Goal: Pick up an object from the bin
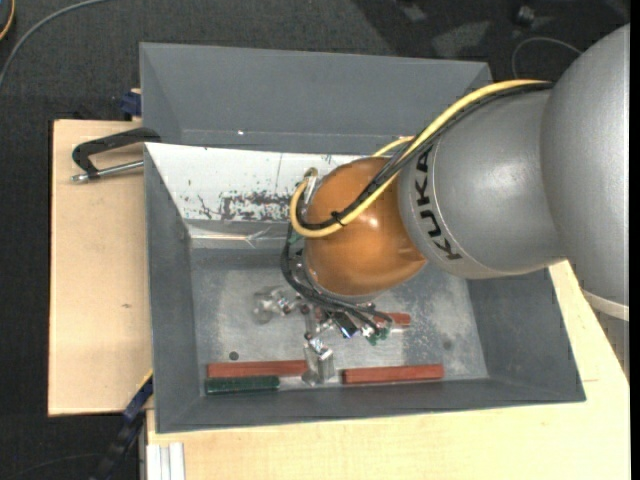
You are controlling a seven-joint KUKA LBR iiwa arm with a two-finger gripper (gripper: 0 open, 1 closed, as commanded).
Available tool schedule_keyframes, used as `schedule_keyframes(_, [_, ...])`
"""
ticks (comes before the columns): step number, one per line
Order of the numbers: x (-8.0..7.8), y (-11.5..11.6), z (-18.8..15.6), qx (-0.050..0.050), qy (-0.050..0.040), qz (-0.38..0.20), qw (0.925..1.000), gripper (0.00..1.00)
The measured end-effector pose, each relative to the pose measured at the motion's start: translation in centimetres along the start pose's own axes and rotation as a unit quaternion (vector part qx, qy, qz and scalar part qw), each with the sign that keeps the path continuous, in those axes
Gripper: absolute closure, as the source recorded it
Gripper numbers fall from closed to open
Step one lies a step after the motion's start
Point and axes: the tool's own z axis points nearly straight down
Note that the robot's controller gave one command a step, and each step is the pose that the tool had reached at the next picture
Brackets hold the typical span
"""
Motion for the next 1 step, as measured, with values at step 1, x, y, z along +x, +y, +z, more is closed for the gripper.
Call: schedule_keyframes(1, [0.95, -1.38, 3.78, 0.0, 0.002, 0.074, 0.9972, 0.0])
